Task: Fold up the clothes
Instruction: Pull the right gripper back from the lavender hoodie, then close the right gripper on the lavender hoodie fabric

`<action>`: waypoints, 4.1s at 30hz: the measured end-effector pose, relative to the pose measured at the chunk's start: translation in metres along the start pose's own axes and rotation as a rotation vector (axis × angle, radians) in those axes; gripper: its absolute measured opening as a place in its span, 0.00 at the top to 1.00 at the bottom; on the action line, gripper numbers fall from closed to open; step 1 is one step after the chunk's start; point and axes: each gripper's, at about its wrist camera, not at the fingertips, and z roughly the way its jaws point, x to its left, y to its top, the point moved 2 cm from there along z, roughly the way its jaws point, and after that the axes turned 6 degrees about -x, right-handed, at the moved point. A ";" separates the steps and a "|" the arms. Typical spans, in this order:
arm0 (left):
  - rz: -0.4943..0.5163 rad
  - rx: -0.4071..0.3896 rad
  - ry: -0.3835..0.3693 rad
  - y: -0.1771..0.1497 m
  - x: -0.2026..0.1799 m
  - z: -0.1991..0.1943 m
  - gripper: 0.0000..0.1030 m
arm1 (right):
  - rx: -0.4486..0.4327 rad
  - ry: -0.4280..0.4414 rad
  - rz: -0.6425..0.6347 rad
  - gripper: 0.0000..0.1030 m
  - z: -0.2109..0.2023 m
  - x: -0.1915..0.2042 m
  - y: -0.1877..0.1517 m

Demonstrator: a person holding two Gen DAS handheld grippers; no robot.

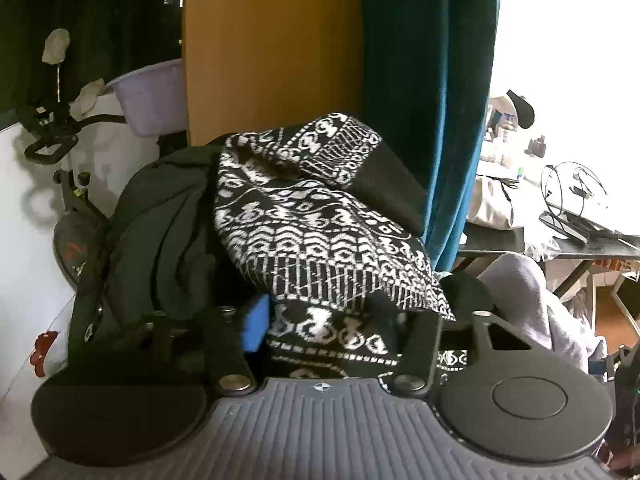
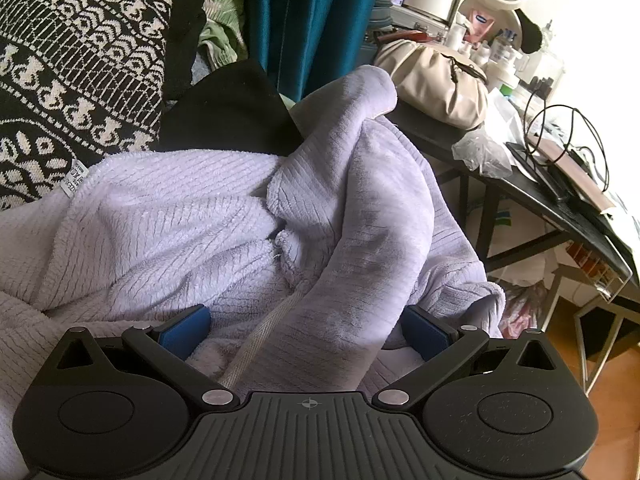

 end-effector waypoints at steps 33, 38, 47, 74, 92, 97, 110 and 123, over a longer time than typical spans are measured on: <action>-0.213 0.041 -0.079 -0.020 0.005 -0.018 0.75 | -0.007 0.030 0.009 0.01 -0.003 -0.005 0.001; -0.254 0.038 -0.076 -0.025 0.009 -0.023 0.75 | -0.006 0.064 0.019 0.01 -0.012 -0.010 0.006; -0.313 0.055 -0.057 -0.033 0.009 -0.018 0.75 | -0.097 0.186 -0.057 0.01 -0.046 -0.018 0.023; -0.464 0.057 -0.091 -0.054 0.027 -0.003 0.72 | 0.007 0.355 -0.010 0.18 -0.053 0.027 0.069; -0.438 0.062 -0.098 -0.053 0.026 -0.002 0.71 | 0.127 0.361 -0.066 0.98 -0.029 0.033 0.028; -0.428 0.061 -0.100 -0.053 0.025 -0.004 0.72 | 0.132 0.372 0.041 0.98 -0.034 0.005 0.012; -0.398 0.081 -0.108 -0.053 0.024 -0.005 0.72 | 0.122 0.335 0.141 1.00 -0.038 -0.025 0.000; -0.377 0.105 -0.109 -0.056 0.019 -0.008 0.72 | 0.119 0.315 0.150 1.00 -0.042 -0.023 -0.005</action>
